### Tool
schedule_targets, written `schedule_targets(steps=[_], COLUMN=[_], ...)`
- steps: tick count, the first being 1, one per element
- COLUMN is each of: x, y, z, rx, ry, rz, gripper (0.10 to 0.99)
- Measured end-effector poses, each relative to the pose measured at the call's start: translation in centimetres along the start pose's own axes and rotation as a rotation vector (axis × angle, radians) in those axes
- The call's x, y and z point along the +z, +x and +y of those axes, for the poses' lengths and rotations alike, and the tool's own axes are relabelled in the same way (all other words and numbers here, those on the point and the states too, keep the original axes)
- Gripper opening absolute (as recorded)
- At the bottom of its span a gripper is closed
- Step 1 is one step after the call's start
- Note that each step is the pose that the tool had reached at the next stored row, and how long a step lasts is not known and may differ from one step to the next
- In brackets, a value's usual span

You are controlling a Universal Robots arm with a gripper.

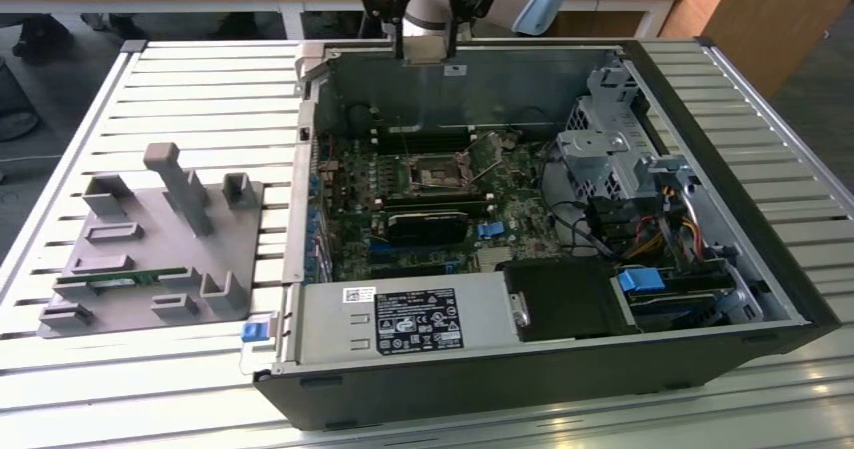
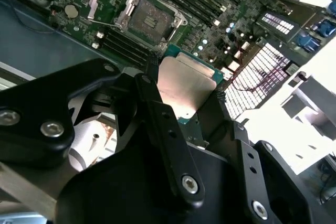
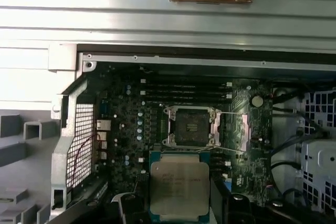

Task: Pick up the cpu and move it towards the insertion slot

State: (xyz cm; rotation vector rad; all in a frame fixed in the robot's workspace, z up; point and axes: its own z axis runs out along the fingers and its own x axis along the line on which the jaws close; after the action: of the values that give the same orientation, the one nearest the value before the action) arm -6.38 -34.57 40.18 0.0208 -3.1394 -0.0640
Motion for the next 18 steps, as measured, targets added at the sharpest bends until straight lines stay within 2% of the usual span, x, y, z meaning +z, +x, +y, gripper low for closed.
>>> schedule_targets(steps=[7,13,18], x=[0.4,0.45,0.48], y=[-0.77,-1.3,-2.4], z=[1.26,1.32,1.31], rx=[0.0,0.0,0.0], ry=[0.0,0.0,0.0], rz=[0.0001,0.0,0.0001], gripper=[0.545,0.545,0.545])
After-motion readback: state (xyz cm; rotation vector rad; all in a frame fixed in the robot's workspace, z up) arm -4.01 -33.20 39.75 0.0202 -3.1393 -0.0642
